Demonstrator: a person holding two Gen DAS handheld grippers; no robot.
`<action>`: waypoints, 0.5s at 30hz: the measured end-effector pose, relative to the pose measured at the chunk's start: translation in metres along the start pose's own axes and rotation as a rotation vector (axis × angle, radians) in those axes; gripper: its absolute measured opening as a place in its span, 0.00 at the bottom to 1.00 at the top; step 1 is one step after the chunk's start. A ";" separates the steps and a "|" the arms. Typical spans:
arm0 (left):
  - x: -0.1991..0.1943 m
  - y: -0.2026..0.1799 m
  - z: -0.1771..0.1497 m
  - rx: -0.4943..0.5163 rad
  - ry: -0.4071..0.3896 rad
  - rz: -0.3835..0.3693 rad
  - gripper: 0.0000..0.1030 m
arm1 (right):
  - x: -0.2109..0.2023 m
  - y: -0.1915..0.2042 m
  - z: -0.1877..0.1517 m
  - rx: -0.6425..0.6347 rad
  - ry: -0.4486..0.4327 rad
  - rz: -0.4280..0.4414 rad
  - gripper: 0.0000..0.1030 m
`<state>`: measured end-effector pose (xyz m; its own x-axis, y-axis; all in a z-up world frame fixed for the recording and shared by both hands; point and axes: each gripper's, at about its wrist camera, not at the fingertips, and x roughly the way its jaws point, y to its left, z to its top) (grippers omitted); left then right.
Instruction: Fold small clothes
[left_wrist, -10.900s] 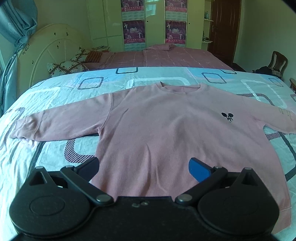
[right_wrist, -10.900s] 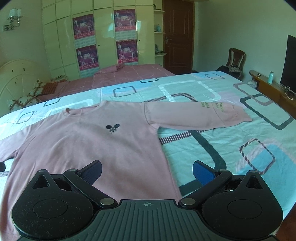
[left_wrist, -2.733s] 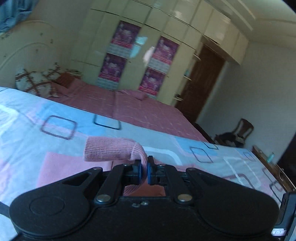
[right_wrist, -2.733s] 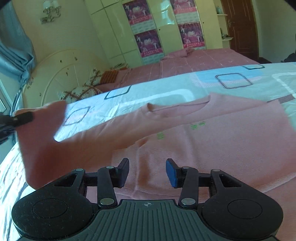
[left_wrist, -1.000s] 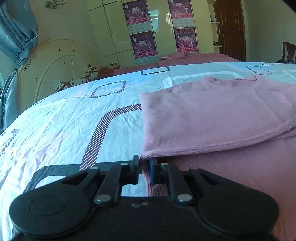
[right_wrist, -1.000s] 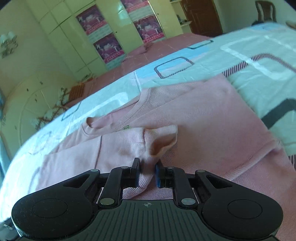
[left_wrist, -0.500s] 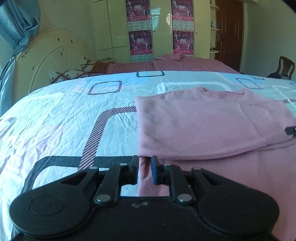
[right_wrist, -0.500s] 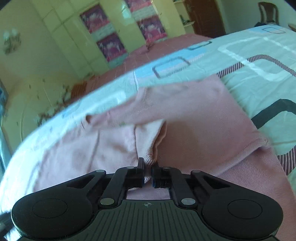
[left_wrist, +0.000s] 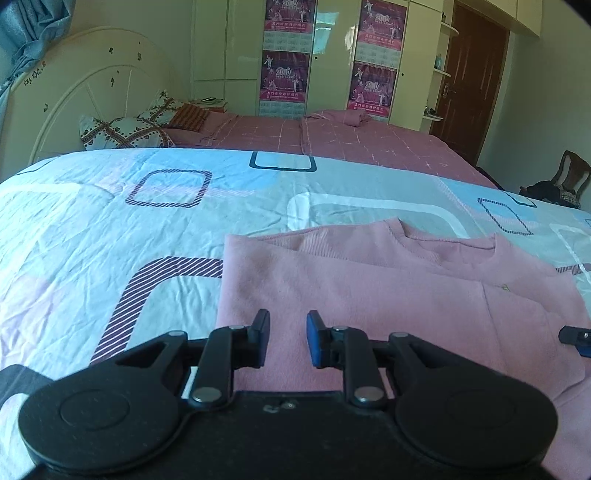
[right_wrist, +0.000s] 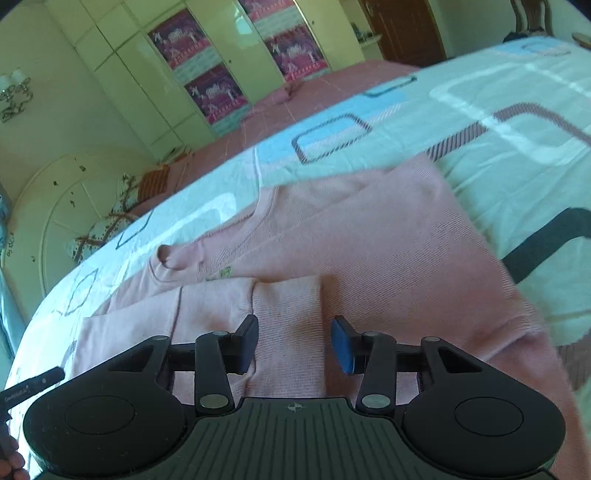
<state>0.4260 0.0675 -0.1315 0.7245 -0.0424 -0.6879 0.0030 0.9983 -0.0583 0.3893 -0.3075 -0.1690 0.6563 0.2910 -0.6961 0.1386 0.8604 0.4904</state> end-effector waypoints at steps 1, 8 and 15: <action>0.008 -0.001 0.001 0.002 0.005 0.006 0.20 | 0.007 0.001 0.001 -0.007 0.013 -0.003 0.43; 0.050 0.007 0.004 -0.045 0.038 0.062 0.20 | 0.025 0.023 0.005 -0.120 0.008 -0.008 0.07; 0.053 0.002 0.004 -0.033 0.018 0.081 0.20 | 0.008 0.039 0.007 -0.328 -0.178 -0.121 0.06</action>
<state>0.4669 0.0677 -0.1655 0.7091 0.0374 -0.7042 -0.0783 0.9966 -0.0259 0.4054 -0.2748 -0.1523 0.7719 0.1269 -0.6229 -0.0026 0.9805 0.1966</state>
